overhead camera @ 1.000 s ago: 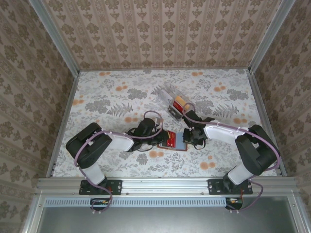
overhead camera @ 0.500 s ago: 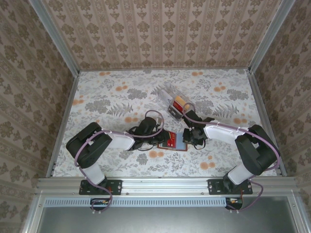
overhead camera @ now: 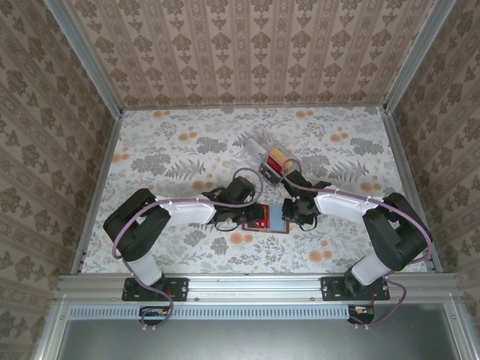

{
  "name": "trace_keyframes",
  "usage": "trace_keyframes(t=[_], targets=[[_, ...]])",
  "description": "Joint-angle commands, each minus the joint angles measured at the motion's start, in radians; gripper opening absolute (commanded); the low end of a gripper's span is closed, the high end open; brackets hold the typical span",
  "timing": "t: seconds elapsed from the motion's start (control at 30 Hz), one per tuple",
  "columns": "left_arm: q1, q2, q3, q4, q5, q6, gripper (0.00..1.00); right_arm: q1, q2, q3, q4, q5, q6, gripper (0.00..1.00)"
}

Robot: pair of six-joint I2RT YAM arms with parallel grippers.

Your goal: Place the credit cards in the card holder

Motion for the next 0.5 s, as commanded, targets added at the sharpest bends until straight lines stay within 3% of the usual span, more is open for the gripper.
trace_keyframes(t=[0.0, 0.37, 0.47], targets=[[-0.007, -0.034, 0.021, -0.108, -0.050, 0.055, 0.29, 0.004, 0.057, -0.043, 0.044, -0.034, 0.022, 0.24], [-0.007, -0.035, 0.052, -0.159, -0.079, 0.089, 0.31, 0.003, 0.063, -0.038, 0.045, -0.036, 0.021, 0.24], [-0.010, -0.038, 0.051, -0.151, -0.072, 0.101, 0.15, 0.004, 0.063, -0.037, 0.044, -0.038, 0.019, 0.22]])
